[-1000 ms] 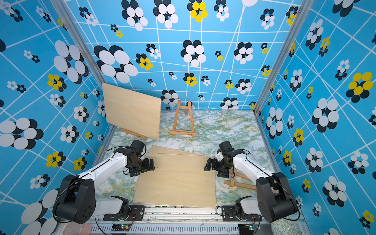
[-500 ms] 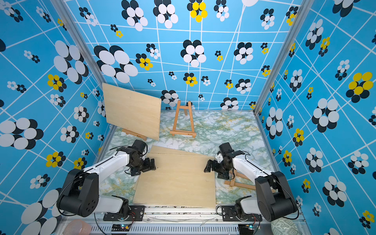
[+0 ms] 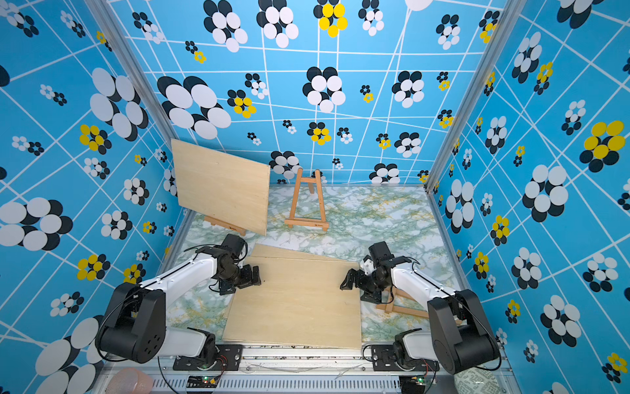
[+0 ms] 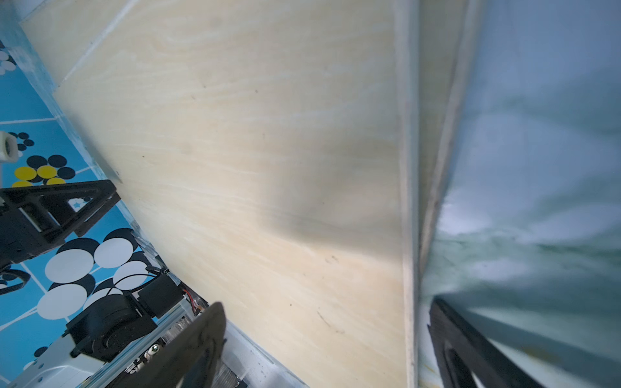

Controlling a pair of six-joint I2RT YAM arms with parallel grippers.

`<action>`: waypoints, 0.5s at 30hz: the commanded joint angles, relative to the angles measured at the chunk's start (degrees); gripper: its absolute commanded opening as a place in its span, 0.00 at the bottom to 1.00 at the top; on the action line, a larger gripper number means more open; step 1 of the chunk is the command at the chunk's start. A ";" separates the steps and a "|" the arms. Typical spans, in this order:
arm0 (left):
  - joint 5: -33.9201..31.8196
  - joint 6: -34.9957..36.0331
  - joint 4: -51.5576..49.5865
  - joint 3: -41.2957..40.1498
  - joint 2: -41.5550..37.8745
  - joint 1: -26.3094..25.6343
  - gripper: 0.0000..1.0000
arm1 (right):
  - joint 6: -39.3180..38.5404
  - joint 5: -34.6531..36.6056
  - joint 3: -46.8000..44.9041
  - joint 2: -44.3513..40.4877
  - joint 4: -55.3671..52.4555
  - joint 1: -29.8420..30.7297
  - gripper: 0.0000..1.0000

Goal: Assemble the easel
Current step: Pick up the drawing board.

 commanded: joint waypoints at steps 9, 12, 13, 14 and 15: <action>1.29 -0.75 0.89 -1.63 -1.54 -2.24 0.99 | 2.04 -1.15 -3.47 -0.48 -0.45 -1.25 0.96; 1.70 -0.44 0.20 -1.52 -2.67 -2.61 0.99 | 2.02 -1.22 -3.23 -0.18 -0.46 -1.25 0.96; 1.64 -0.44 0.05 -1.52 -2.91 -3.08 0.99 | 2.02 -1.23 -3.21 -0.14 -0.65 -1.27 0.96; 1.60 -0.35 0.02 -1.52 -3.12 -3.55 0.99 | 1.96 -1.23 -3.21 -0.20 -0.70 -1.31 0.96; 1.52 -0.36 0.06 -1.52 -2.96 -3.94 0.99 | 1.97 -1.23 -3.25 -0.22 -0.75 -1.25 0.96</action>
